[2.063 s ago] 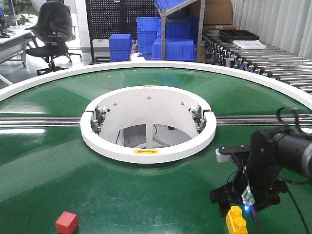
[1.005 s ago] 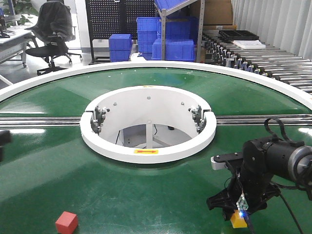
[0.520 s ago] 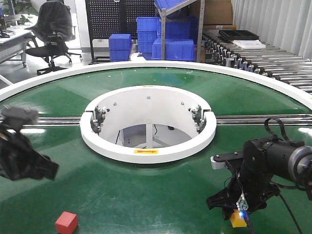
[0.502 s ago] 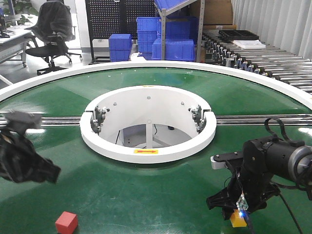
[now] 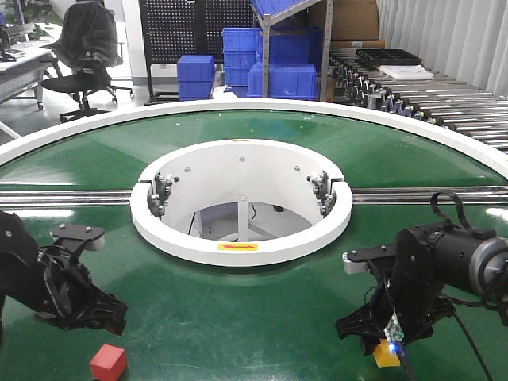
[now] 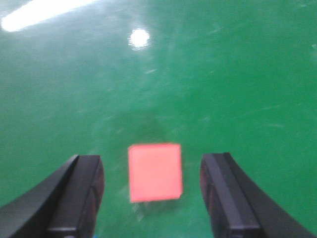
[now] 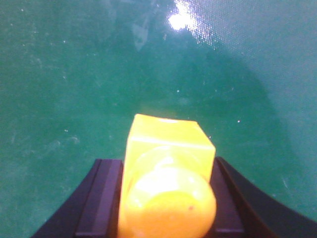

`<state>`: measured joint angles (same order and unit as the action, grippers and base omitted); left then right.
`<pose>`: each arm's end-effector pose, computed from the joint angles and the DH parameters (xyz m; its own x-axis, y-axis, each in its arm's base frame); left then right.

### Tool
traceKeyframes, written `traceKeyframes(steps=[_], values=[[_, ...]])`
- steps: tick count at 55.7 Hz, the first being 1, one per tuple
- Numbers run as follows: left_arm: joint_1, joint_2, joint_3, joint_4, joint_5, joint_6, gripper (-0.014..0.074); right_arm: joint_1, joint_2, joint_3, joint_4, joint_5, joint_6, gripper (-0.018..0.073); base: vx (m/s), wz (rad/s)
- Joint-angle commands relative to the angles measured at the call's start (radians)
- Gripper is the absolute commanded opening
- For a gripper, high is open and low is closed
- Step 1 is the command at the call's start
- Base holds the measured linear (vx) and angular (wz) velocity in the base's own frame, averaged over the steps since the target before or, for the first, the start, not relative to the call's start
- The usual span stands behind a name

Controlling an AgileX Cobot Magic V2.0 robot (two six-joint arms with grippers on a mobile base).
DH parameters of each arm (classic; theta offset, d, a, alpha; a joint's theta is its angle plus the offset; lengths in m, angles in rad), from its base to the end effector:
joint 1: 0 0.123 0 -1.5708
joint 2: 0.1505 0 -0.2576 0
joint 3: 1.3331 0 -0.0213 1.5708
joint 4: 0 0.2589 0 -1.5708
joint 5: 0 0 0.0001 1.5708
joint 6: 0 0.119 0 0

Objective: Pick red and yellow blocks into blue bin
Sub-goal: 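Lower the left gripper onto the red cube and close it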

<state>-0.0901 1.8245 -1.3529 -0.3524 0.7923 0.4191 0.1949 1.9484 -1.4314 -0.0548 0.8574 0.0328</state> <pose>0.3926 -0.0649 0.1774 -0.8633 0.2392 -0.4444 0.3359 0.9295 -0.1523 0.4005 0.0740 0.1428 -0.9411 -0.1889 -0.2804 -0.1850 0.9819 -0.0406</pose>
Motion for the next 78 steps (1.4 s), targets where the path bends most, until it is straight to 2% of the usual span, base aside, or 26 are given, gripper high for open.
traceKeyframes(steps=[1,7,23,40,51,78], values=[[-0.009,-0.026,-0.033,-0.035,-0.046,0.019,0.0537,-0.007,-0.058,-0.028,-0.017,-0.033,-0.008,-0.0010,0.00,0.00],[-0.010,-0.006,-0.033,-0.035,-0.047,0.052,0.0537,-0.007,-0.058,-0.028,-0.017,-0.033,-0.008,-0.0010,0.00,0.00],[-0.031,0.042,-0.033,-0.035,-0.053,0.048,0.0537,-0.007,-0.058,-0.028,-0.017,-0.032,-0.008,-0.0007,0.00,0.00],[-0.040,0.075,-0.033,-0.013,-0.056,0.021,0.0537,-0.007,-0.058,-0.028,-0.017,-0.028,-0.008,-0.0007,0.00,0.00],[-0.040,0.081,-0.033,0.027,-0.056,-0.012,0.0537,-0.007,-0.058,-0.028,-0.017,-0.028,-0.008,-0.0007,0.00,0.00],[-0.040,0.120,-0.033,0.027,-0.043,-0.038,0.0532,-0.007,-0.058,-0.028,-0.017,-0.025,-0.008,-0.0007,0.00,0.00]])
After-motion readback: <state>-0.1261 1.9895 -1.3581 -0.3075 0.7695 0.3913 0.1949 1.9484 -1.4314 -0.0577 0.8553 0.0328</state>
